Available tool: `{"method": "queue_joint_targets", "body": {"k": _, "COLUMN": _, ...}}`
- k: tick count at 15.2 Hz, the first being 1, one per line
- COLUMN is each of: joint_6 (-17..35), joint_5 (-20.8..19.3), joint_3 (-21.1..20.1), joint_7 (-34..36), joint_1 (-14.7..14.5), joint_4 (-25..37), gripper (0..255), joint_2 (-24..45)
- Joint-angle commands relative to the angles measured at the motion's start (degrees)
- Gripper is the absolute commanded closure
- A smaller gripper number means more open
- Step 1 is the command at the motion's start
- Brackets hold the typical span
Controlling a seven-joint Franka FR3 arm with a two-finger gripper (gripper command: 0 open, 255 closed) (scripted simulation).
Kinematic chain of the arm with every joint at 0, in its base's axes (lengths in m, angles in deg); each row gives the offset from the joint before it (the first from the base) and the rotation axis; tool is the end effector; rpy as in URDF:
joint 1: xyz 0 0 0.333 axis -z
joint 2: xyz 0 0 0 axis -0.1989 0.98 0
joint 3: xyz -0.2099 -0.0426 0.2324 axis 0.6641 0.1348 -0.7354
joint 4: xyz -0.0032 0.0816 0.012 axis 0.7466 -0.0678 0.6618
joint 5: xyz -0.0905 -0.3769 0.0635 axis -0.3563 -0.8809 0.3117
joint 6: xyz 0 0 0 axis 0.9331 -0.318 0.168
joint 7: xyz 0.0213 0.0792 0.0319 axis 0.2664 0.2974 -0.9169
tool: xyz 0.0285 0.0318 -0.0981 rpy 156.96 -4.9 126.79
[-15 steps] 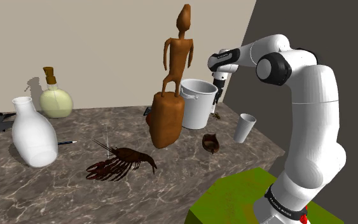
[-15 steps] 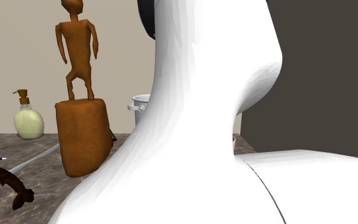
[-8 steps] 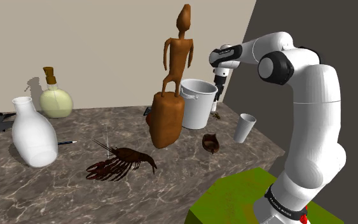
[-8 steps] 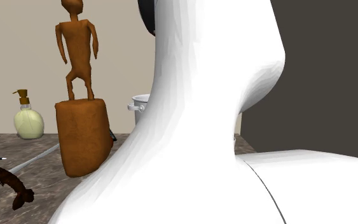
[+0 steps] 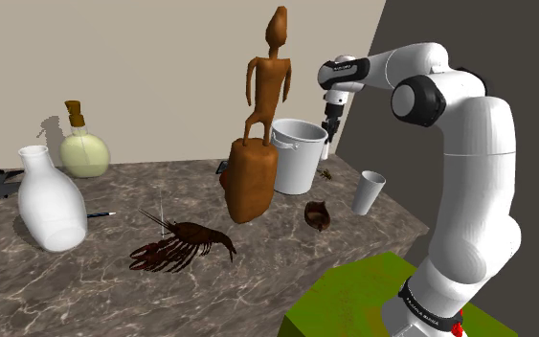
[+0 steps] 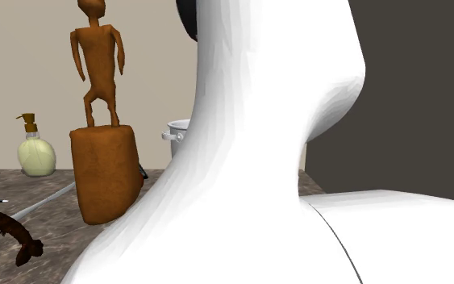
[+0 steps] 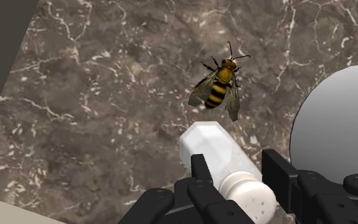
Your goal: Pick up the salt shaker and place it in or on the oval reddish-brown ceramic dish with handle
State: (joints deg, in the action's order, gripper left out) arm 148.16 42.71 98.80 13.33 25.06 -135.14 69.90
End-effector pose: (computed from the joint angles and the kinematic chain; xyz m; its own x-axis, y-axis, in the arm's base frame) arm 0.5846 -0.3378 0.4304 0.9894 0.0781 -0.1224 0.0692 -0.9948 -0.0749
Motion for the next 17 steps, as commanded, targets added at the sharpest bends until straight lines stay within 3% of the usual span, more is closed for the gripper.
{"method": "queue_joint_targets", "body": {"k": 1, "joint_6": -1.5, "joint_5": -0.1, "joint_3": 0.0, "joint_7": 0.1, "joint_1": 0.1, "joint_4": 1.3, "gripper": 255, "joint_2": -0.1}}
{"method": "queue_joint_targets", "body": {"k": 10, "joint_6": -7.7, "joint_5": -0.2, "joint_3": 0.2, "joint_7": 0.3, "joint_1": 0.6, "joint_4": 7.5, "gripper": 255, "joint_2": -0.2}}
{"method": "queue_joint_targets", "body": {"k": 17, "joint_6": -1.3, "joint_5": -5.5, "joint_3": -0.3, "joint_7": 6.7, "joint_1": -6.7, "joint_4": -15.6, "gripper": 255, "joint_2": -18.0}}
